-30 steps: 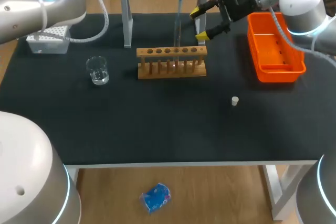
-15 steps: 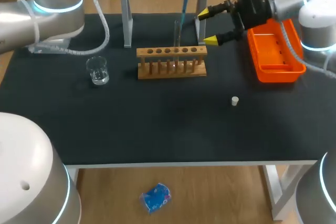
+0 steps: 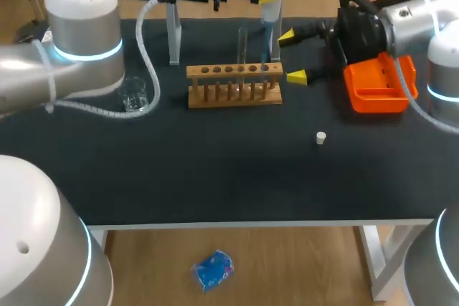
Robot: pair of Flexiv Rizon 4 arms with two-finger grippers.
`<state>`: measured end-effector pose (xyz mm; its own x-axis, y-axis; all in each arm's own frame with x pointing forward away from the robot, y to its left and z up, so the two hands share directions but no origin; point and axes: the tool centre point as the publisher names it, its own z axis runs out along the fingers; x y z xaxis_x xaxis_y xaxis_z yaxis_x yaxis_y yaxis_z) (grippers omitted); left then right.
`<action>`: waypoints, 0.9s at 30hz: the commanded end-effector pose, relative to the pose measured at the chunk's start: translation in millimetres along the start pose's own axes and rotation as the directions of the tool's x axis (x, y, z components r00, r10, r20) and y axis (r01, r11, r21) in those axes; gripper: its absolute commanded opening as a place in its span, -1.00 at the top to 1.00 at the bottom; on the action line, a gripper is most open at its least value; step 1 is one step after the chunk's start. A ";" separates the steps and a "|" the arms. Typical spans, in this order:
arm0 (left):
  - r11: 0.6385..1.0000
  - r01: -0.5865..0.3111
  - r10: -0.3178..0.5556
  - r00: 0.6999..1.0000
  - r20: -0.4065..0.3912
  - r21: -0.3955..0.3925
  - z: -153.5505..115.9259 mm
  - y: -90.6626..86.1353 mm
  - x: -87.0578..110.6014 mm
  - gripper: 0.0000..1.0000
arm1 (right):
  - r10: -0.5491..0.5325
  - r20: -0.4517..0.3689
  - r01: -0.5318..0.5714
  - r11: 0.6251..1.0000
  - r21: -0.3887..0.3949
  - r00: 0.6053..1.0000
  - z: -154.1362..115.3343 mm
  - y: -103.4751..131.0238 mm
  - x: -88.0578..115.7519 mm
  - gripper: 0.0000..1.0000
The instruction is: Invert the test tube, pick up the pipette, mount the tip to pipette, aspirate from beaker and dispense into the tube, eject the tip, return the pipette, and cap with the stopper.
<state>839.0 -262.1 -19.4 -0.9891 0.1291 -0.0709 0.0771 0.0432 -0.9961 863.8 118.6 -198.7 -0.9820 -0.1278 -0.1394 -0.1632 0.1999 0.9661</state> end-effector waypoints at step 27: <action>0.999 0.040 -0.042 0.997 0.064 0.026 -1.6 31.6 21.8 1.00 | 0.055 0.049 -0.051 0.995 -0.088 0.997 -8.7 -7.2 28.2 -1.00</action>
<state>821.0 -255.0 -40.5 -0.9973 0.0662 -0.0323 0.0343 0.0296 -0.9990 834.8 108.7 -200.5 -0.9928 -0.0608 -0.1030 -0.1109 0.1464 0.9830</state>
